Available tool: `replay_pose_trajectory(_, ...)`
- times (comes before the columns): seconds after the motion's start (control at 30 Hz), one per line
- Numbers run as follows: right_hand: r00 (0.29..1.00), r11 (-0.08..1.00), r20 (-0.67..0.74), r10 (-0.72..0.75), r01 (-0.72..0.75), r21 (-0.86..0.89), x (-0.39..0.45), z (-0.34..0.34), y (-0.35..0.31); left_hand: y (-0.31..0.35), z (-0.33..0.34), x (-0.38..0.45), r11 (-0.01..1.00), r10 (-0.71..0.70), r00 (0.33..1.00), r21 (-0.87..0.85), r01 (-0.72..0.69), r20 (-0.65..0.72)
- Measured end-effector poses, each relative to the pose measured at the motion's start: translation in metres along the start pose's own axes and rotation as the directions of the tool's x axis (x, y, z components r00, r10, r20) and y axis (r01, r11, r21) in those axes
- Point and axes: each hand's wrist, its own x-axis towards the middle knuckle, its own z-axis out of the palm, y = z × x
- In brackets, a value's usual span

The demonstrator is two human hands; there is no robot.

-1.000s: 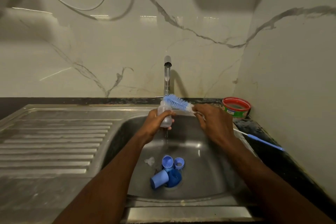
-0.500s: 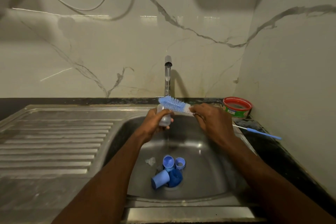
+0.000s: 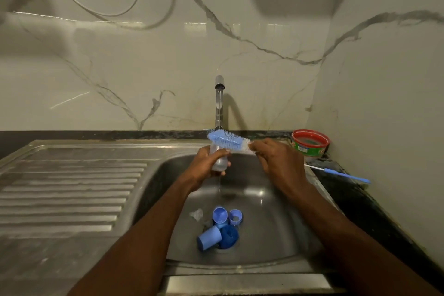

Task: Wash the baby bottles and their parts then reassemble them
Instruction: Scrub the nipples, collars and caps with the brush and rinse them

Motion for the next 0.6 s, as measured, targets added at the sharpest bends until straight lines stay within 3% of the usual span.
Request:
replay_pose_trajectory(0.2,0.991,0.987,0.117,-0.062,0.079,-0.143,0.01,0.007,-0.035,-0.01,0.016,-0.009,0.945,0.076,0.984,0.302,-0.122,0.159)
replay_pose_trajectory(0.4,0.997,0.989,0.075,0.028,-0.017,-0.144,0.003,0.003,-0.016,-0.015,-0.012,0.01,0.964,0.104,0.99,0.256,-0.076,-0.098)
replay_pose_trajectory(0.5,0.996,0.988,0.077,0.05,-0.038,-0.151,-0.002,0.001,-0.013,-0.021,-0.014,0.012,0.935,0.127,0.991,0.338,-0.106,-0.042)
replay_pose_trajectory(0.6,0.987,0.989,0.155,0.048,-0.025,-0.147,0.007,0.006,-0.028,-0.028,-0.004,0.012,0.869,0.176,0.979,0.451,-0.203,0.1)
